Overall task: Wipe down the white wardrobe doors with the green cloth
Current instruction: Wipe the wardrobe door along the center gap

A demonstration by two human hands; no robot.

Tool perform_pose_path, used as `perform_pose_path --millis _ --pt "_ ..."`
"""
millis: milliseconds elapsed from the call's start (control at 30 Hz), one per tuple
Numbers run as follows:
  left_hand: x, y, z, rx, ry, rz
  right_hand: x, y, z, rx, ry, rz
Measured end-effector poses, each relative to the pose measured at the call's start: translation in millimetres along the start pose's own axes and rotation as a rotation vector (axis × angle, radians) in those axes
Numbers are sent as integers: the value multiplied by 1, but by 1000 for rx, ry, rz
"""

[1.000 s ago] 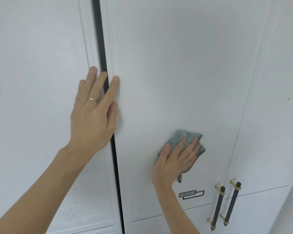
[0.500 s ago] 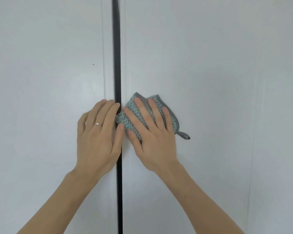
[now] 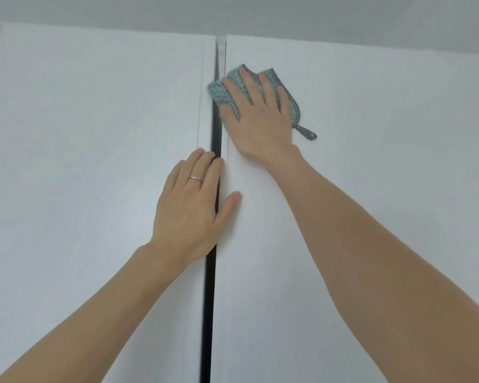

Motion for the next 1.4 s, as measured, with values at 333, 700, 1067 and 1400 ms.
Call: perform_pose_path --millis 333,700,1067,1400 --pt "-28 1 -4 -101 61 6 -56 -10 38 -28 -83 -62" --pt "-29 8 0 -31 49 39 -4 -11 264 -1 336 -121" --pt "-27 4 -3 71 -10 56 22 -7 29 46 -24 13" --pt "-16 4 2 99 -15 86 92 -1 212 -22 296 -116"
Point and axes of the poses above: each hand's wrist, its own x-axis away from the middle knuckle, its own y-axis out of the palm, z = x × y, the point moved 9 cm from there along -x, towards the middle knuckle, and after that the axes turned 12 degrees about x, right-handed, at the moved point
